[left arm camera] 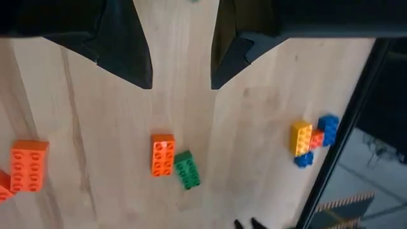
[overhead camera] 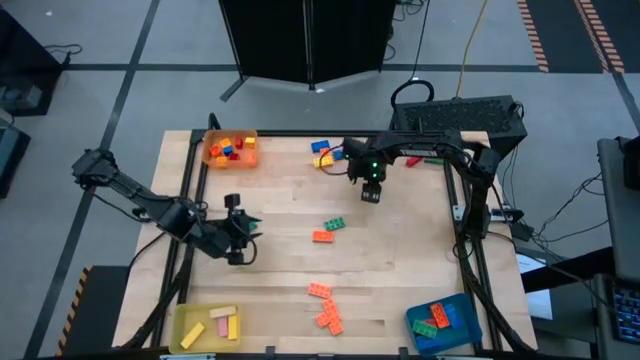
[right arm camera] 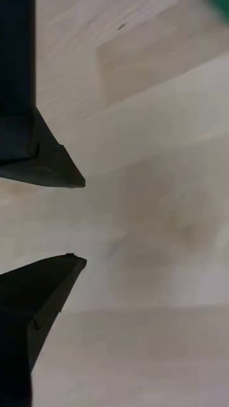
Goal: Sort blocks by size
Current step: Put the green block into the yellow bin
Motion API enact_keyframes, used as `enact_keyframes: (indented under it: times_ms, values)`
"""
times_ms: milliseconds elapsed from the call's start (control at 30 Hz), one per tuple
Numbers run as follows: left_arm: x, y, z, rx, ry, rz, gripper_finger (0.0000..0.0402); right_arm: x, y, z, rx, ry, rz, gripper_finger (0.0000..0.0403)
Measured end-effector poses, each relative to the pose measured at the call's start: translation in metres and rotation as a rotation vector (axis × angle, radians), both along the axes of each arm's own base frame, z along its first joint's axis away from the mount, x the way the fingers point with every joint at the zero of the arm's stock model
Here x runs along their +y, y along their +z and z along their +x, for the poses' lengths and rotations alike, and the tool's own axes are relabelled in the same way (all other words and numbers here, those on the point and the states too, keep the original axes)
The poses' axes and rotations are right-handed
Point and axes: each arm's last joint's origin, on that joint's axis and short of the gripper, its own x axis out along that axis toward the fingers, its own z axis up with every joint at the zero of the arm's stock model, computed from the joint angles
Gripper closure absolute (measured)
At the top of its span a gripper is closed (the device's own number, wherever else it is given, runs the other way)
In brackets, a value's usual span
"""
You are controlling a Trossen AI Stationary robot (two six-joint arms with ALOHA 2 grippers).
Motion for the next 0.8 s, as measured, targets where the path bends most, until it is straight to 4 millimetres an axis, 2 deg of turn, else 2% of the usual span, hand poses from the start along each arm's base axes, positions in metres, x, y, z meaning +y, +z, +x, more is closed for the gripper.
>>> enact_keyframes:
  times_ms: [267, 400, 567, 800]
  values:
    - [0.019, -0.02, 0.015, -0.061, -0.05, -0.05, 0.024, -0.035, 0.03, -0.036, 0.039, -0.056, -0.15, 0.0225]
    - [0.031, -0.018, 0.023, -0.105, -0.064, -0.047, 0.024, -0.058, 0.041, -0.055, 0.024, -0.119, -0.214, 0.0225]
    - [0.046, -0.008, 0.033, -0.202, -0.067, -0.005, 0.024, -0.087, 0.037, -0.079, 0.158, -0.146, -0.328, 0.0225]
    - [0.068, 0.001, 0.041, -0.299, -0.064, -0.03, 0.024, -0.116, 0.021, -0.11, 0.245, -0.166, -0.247, 0.0225]
